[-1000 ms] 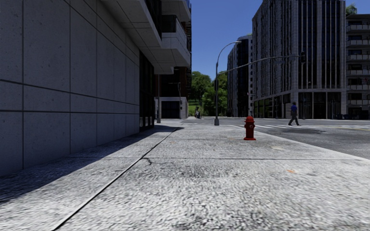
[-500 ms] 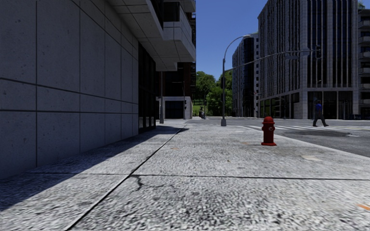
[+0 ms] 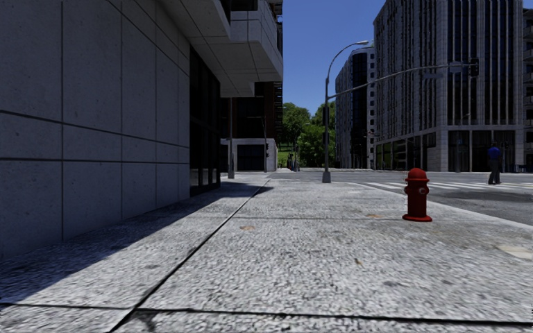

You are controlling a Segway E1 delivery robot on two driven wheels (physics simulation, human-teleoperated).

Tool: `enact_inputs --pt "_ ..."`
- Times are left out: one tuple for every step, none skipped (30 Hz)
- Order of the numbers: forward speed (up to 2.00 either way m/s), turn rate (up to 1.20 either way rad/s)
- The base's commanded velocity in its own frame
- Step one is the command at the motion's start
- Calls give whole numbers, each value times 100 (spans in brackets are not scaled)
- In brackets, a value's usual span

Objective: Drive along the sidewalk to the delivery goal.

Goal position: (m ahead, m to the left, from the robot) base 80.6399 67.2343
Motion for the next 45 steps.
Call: enact_inputs --pt "200 0" --pt "200 0" --pt "200 0" --pt "200 0" --pt "200 0" --pt "200 0" --pt "200 0" --pt "200 0" --pt "200 0" --pt "200 0" --pt "200 0" --pt "200 0" --pt "200 0" --pt "200 0" --pt "200 0" --pt "200 0" --pt "200 0" --pt "200 0" --pt "200 0" --pt "200 0" --pt "200 0" --pt "200 0" --pt "200 0" --pt "200 0" --pt "200 0" --pt "200 0" --pt "200 0" --pt "200 0" --pt "200 0" --pt "200 0" --pt "200 0" --pt "200 0" --pt "200 0" --pt "200 0" --pt "200 0" --pt "200 0" --pt "200 0" --pt "200 0" --pt "200 0" --pt "200 0" --pt "200 0" --pt "200 0" --pt "200 0" --pt "200 0" --pt "200 0"
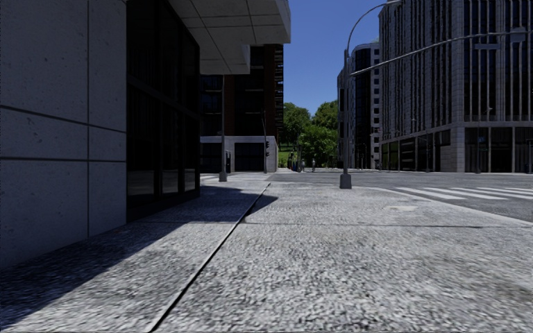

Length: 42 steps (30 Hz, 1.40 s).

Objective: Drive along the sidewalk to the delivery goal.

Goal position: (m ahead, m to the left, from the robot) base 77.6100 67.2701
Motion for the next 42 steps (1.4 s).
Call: enact_inputs --pt "200 0" --pt "200 0" --pt "199 0" --pt "199 0" --pt "197 0" --pt "196 0" --pt "196 0" --pt "196 0" --pt "196 0" --pt "196 0" --pt "196 0" --pt "196 0" --pt "196 0" --pt "196 0" --pt "196 0" --pt "197 0" --pt "200 0" --pt "200 0" --pt "200 0" --pt "200 0" --pt "200 0" --pt "200 0" --pt "200 0" --pt "200 0" --pt "200 0" --pt "200 0" --pt "200 0" --pt "200 0" --pt "200 0" --pt "200 0" --pt "200 0" --pt "200 0" --pt "200 0" --pt "200 0" --pt "200 0" --pt "200 0" --pt "200 0" --pt "200 0" --pt "200 0" --pt "200 0" --pt "200 0" --pt "200 0"
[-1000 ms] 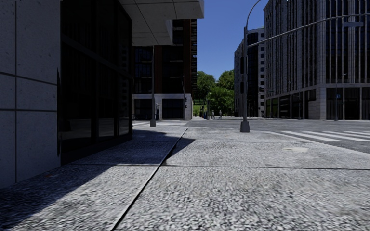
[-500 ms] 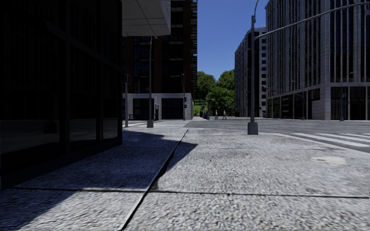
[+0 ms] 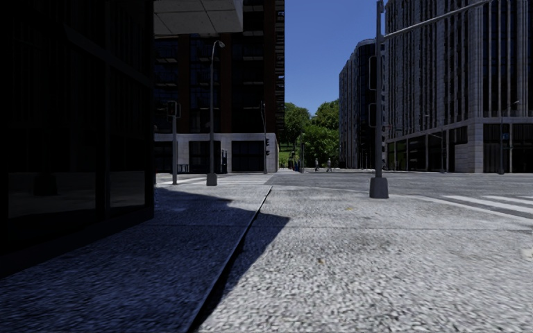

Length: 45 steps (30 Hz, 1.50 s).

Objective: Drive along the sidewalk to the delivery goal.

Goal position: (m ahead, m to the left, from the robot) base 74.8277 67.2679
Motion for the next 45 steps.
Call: enact_inputs --pt "200 0" --pt "200 0" --pt "200 0" --pt "200 0" --pt "200 0" --pt "200 0" --pt "200 0" --pt "200 0" --pt "200 0" --pt "200 0" --pt "200 0" --pt "200 0" --pt "200 0" --pt "200 0" --pt "200 0" --pt "200 4" --pt "200 13" --pt "200 18" --pt "200 21" --pt "200 21" --pt "200 25" --pt "200 27" --pt "200 27" --pt "200 27" --pt "200 27" --pt "200 27" --pt "200 27" --pt "200 27" --pt "200 28" --pt "200 29" --pt "200 31" --pt "200 36" --pt "200 37" --pt "200 37" --pt "200 38" --pt "200 38" --pt "200 38" --pt "200 38" --pt "200 38" --pt "200 38" --pt "200 38" --pt "200 38" --pt "200 38" --pt "200 38" --pt "200 33"
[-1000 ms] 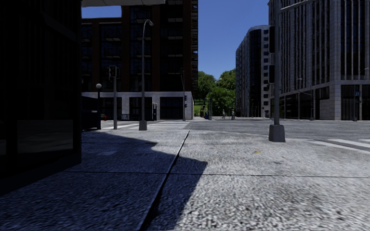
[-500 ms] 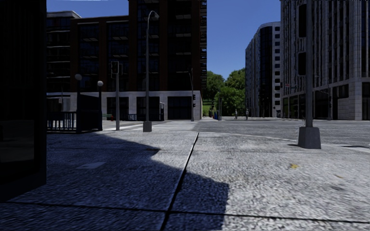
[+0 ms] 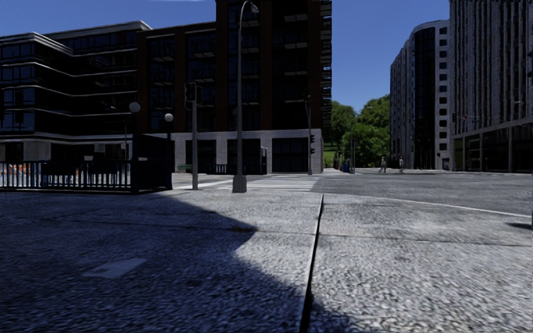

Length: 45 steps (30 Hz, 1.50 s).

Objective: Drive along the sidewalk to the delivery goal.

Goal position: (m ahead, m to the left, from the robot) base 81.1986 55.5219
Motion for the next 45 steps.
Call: enact_inputs --pt "200 15" --pt "200 0" --pt "200 0" --pt "200 0" --pt "200 0" --pt "200 0" --pt "200 0" --pt "200 0" --pt "200 0" --pt "200 0" --pt "200 0" --pt "200 0" --pt "200 0" --pt "200 0" --pt "200 0" --pt "200 0" --pt "200 0" --pt "200 0" --pt "200 0" --pt "200 0" --pt "200 0" --pt "200 0" --pt "200 0" --pt "200 0" --pt "200 0" --pt "200 0" --pt "200 0" --pt "200 0" --pt "200 0" --pt "200 0" --pt "200 0" --pt "200 0" --pt "200 0" --pt "200 0" --pt "200 0" --pt "200 0" --pt "200 0" --pt "200 0" --pt "200 0" --pt "200 0" --pt "200 0" --pt "200 0" --pt "200 0" --pt "200 0" --pt "200 0"
